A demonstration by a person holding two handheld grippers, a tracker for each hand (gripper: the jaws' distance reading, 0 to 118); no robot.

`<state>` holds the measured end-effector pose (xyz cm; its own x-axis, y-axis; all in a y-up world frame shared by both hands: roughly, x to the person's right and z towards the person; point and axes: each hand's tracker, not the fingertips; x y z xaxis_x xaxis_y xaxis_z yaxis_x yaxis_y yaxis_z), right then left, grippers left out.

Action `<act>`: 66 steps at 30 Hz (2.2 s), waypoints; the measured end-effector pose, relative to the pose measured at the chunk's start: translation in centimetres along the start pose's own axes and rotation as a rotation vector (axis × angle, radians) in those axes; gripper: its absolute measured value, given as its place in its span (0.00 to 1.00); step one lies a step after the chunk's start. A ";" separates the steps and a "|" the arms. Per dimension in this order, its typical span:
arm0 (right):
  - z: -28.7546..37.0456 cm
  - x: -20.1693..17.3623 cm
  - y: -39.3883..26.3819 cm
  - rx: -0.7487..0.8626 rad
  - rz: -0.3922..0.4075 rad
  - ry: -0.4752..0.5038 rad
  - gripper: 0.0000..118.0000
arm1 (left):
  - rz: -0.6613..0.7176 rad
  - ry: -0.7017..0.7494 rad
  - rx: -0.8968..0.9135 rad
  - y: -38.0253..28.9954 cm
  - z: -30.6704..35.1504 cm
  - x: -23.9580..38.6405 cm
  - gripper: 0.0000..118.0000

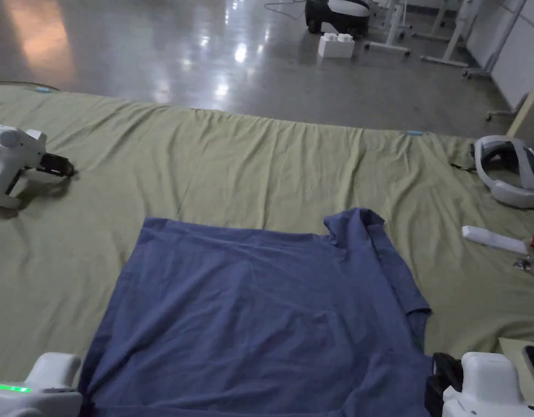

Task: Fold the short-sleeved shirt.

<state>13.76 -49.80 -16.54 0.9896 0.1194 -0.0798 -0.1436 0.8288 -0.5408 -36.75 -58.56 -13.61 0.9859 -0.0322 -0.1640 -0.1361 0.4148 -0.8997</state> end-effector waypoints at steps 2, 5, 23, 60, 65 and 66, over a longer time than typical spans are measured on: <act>0.1 1.4 0.0 -0.070 0.004 -0.024 0.05 | -0.005 0.000 0.006 -0.3 0.2 -0.1 0.10; -0.3 3.7 -0.5 -0.185 0.004 -0.028 0.16 | 0.005 -0.007 0.010 -0.1 -0.8 -1.1 0.10; -7.5 4.7 -8.0 -0.541 -0.133 0.044 0.58 | 0.049 -0.029 0.005 0.2 3.2 1.4 0.10; -5.2 1.9 -8.7 -0.422 -0.009 0.064 0.13 | 0.095 -0.031 0.045 -0.5 2.2 0.6 0.10; -4.3 3.6 -7.5 -0.403 -0.109 0.106 0.12 | 0.118 -0.049 0.089 -0.7 3.1 0.3 0.10; -4.0 3.7 -7.0 -0.392 -0.092 0.099 0.12 | 0.126 -0.056 0.103 -0.5 3.5 0.1 0.09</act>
<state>18.42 -57.38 -16.39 0.9962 -0.0146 -0.0860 -0.0631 0.5606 -0.8257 -36.25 -55.65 -11.75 0.9660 0.0758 -0.2472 -0.2511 0.5035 -0.8267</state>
